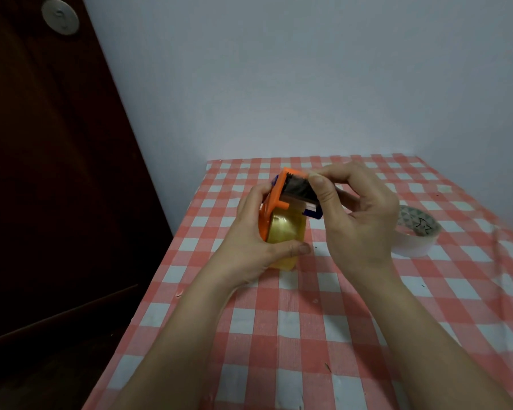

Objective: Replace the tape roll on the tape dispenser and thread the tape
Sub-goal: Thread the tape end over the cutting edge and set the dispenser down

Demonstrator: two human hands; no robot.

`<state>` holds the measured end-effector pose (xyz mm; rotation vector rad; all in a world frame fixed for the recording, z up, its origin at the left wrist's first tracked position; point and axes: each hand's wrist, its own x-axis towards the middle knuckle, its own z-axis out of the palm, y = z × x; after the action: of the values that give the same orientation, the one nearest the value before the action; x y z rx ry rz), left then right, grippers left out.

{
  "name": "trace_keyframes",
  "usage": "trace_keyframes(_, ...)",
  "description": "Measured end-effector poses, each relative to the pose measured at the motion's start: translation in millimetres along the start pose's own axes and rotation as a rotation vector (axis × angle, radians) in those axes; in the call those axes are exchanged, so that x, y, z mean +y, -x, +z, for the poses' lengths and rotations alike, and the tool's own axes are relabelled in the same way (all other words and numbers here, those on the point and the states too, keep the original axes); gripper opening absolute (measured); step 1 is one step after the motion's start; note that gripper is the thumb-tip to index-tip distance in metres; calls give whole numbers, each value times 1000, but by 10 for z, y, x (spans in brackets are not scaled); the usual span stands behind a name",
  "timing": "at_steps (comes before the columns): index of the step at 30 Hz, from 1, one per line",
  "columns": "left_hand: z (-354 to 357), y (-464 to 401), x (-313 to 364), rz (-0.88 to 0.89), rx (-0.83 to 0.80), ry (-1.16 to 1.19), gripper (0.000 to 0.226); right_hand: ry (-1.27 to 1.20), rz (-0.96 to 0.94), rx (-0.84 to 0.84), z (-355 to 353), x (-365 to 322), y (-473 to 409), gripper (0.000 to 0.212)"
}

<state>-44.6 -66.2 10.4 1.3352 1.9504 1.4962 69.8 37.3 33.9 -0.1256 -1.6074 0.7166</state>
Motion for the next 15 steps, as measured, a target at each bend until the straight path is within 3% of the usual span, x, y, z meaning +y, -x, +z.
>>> trace_keyframes(9, 70, 18, -38, -5, -28, -30, 100, -111, 115, -28, 2, -43, -3, 16)
trace_keyframes(15, 60, 1, -40, -30, -33, 100, 79, -74, 86, -27, -26, -38, -33, 19)
